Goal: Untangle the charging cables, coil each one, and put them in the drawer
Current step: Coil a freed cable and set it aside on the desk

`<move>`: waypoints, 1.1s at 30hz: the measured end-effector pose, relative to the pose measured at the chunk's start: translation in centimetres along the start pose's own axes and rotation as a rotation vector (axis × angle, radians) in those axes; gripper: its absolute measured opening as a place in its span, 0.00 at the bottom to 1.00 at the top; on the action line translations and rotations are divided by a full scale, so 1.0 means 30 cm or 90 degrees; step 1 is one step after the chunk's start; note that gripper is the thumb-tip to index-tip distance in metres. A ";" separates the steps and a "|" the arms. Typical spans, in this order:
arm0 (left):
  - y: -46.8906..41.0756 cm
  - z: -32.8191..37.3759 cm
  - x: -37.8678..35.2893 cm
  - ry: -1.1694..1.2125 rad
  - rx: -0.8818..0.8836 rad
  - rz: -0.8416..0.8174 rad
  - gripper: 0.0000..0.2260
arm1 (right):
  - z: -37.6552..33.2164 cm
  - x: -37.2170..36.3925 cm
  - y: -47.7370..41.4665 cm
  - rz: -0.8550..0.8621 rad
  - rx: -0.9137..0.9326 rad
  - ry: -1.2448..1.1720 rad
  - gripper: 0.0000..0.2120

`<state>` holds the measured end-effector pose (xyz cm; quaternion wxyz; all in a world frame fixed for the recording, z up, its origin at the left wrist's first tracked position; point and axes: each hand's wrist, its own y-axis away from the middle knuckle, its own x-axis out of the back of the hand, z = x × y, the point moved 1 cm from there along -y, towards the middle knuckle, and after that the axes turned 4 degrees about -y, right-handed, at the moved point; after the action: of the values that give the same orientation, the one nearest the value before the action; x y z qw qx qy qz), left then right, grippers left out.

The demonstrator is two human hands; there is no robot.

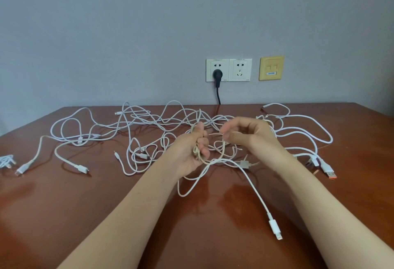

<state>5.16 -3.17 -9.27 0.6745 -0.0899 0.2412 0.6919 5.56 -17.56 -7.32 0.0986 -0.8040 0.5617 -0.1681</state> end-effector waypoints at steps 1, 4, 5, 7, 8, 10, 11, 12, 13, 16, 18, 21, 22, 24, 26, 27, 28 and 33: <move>0.003 0.005 0.001 -0.002 -0.001 -0.001 0.14 | 0.000 0.001 -0.001 0.001 0.002 -0.011 0.10; 0.003 -0.006 0.000 -0.219 -0.055 0.049 0.14 | -0.011 -0.002 0.003 -0.023 0.019 -0.045 0.08; 0.003 -0.015 -0.001 -0.317 -0.079 0.070 0.14 | -0.016 -0.010 0.007 -0.042 0.024 -0.043 0.08; 0.002 -0.032 -0.003 -0.455 -0.124 0.076 0.14 | -0.023 -0.032 0.014 -0.073 0.032 -0.040 0.07; 0.003 -0.041 -0.008 -0.495 -0.143 0.053 0.15 | -0.024 -0.042 0.016 -0.076 0.036 -0.052 0.07; 0.012 -0.059 -0.027 -0.528 -0.161 -0.006 0.16 | -0.024 -0.053 0.017 -0.060 0.042 -0.069 0.08; 0.014 -0.067 -0.035 -0.519 -0.153 -0.028 0.16 | -0.020 -0.053 0.015 -0.043 0.046 -0.060 0.09; 0.015 -0.072 -0.044 -0.491 -0.126 -0.042 0.16 | -0.019 -0.051 0.013 -0.020 0.055 -0.038 0.09; 0.017 -0.072 -0.052 -0.456 -0.092 -0.050 0.17 | -0.013 -0.045 0.008 0.008 0.068 -0.008 0.10; 0.009 -0.071 -0.052 -0.409 -0.081 -0.054 0.26 | 0.004 -0.028 -0.005 0.082 0.084 0.054 0.13; 0.007 -0.065 -0.048 -0.434 -0.104 -0.068 0.30 | 0.014 -0.022 -0.011 0.105 0.089 0.101 0.14; 0.008 -0.067 -0.044 -0.435 -0.090 -0.137 0.31 | 0.015 -0.018 -0.013 0.110 0.102 0.138 0.14; 0.008 -0.067 -0.041 -0.434 -0.078 -0.163 0.32 | 0.013 -0.016 -0.013 0.105 0.100 0.123 0.13; 0.000 -0.064 -0.027 -0.437 -0.073 -0.214 0.32 | 0.006 -0.009 -0.009 0.089 0.090 0.098 0.12; -0.019 -0.064 -0.017 -0.430 -0.089 -0.256 0.35 | -0.006 0.000 -0.002 0.049 0.057 0.071 0.10; -0.028 -0.068 -0.013 -0.432 -0.104 -0.284 0.35 | -0.012 0.003 0.000 0.021 0.037 0.048 0.09; -0.032 -0.071 -0.014 -0.435 -0.118 -0.311 0.35 | -0.013 0.005 0.000 -0.001 0.024 0.033 0.09; 0.033 -0.075 -0.035 -0.595 -0.113 -0.378 0.19 | 0.033 0.017 -0.026 0.040 0.064 0.215 0.10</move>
<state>3.83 -5.11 -10.55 0.8653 0.1062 -0.1783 0.4563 6.77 -17.78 -7.88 0.0483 -0.7403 0.5863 -0.3253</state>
